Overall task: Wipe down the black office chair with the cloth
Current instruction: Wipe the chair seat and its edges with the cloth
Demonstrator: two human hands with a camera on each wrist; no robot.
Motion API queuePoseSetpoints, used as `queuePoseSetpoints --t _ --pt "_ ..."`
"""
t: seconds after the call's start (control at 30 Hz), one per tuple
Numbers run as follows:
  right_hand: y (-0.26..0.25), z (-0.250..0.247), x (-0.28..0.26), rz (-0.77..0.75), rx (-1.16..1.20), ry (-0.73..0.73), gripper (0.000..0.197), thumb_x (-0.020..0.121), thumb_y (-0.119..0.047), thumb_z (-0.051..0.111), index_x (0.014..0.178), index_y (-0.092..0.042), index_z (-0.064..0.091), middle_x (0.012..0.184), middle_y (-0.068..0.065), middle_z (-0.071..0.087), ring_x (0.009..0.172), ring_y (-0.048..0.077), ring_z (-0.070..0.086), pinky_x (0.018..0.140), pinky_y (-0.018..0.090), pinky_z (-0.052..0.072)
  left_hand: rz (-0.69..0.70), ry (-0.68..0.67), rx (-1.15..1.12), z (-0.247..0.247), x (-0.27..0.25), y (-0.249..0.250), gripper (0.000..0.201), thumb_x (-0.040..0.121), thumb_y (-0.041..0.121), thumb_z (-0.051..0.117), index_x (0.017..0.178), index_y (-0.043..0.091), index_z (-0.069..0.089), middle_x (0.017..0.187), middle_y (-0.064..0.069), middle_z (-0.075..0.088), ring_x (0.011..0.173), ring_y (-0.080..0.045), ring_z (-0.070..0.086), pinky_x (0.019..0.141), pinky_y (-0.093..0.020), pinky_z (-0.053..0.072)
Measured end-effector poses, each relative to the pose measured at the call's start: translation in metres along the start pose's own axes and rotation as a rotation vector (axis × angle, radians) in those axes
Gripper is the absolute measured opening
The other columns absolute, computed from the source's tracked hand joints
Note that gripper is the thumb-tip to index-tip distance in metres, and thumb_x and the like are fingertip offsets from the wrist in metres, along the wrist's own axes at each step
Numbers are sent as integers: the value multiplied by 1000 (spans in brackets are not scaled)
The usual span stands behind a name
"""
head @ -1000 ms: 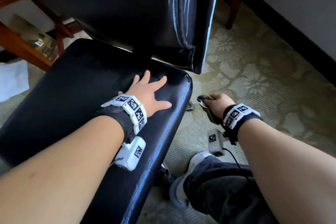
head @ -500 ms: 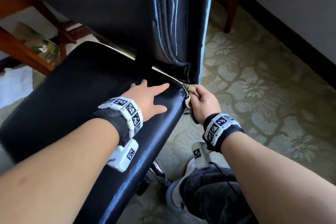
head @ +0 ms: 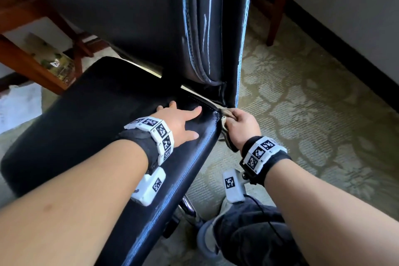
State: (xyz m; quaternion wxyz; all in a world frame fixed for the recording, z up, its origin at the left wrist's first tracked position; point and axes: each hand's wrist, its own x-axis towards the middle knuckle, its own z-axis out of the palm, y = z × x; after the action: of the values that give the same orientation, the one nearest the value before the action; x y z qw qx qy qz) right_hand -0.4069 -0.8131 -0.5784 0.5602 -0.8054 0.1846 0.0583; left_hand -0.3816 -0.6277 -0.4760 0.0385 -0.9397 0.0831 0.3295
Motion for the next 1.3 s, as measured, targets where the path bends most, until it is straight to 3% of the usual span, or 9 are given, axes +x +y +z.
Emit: queuePoseSetpoints --t 0.2,0.37,0.57,0.7,0.83,0.9,1.07,1.2,1.3 --pt "-11 -1 -25 -134 40 44 21 95 -31 56 104 -37 73 76 -12 72 68 12 67 66 30 58 30 8 27 5 1 -1 78 100 61 57 158 64 4 174 -20 2 155 -56 8 121 -56 33" --pt "-14 -16 -32 -29 373 83 26 92 -8 63 99 -25 81 85 -5 78 74 7 67 73 27 53 57 25 3 10 0 -7 75 100 64 53 157 66 3 175 -15 -2 157 -53 0 120 -57 35" --pt "-27 -2 -36 -326 -350 123 20 99 -29 59 113 -30 73 104 -2 71 100 21 64 82 25 41 64 33 0 14 5 -11 74 99 67 52 155 68 3 175 -12 -1 157 -52 1 119 -62 34" --pt "-24 -1 -47 -230 -358 83 24 99 -27 59 119 -26 72 113 3 73 107 25 65 88 27 45 66 46 27 8 8 -10 78 96 68 56 156 67 6 174 -18 7 154 -55 14 121 -57 32" --pt "-6 -20 -55 -18 -261 -12 23 95 -24 61 72 -27 64 63 -10 66 68 14 66 59 23 44 62 65 -8 9 3 -9 77 97 66 57 157 65 9 174 -19 7 155 -57 10 125 -55 27" --pt "0 -22 -52 71 -135 41 28 94 -21 60 66 -26 62 52 -14 60 58 11 61 60 26 50 71 75 -33 12 0 -9 76 98 65 56 157 65 9 175 -17 4 156 -56 5 125 -55 26" --pt "-12 8 -34 -72 -19 121 18 95 -22 55 90 -31 70 73 -13 68 75 13 65 72 28 51 80 78 -23 14 2 -11 75 98 65 55 158 64 9 175 -17 4 156 -56 4 125 -55 26" --pt "-7 13 -24 60 43 147 17 97 -23 55 86 -22 68 73 -6 69 74 17 66 71 28 53 69 63 -21 13 3 -9 75 99 64 55 158 64 8 175 -16 3 156 -55 3 123 -56 31" --pt "5 17 -18 205 122 112 14 84 -26 57 81 -14 64 72 11 69 76 36 71 72 41 62 54 60 -23 9 5 -7 76 98 65 56 157 64 9 175 -16 4 156 -56 6 125 -52 27"
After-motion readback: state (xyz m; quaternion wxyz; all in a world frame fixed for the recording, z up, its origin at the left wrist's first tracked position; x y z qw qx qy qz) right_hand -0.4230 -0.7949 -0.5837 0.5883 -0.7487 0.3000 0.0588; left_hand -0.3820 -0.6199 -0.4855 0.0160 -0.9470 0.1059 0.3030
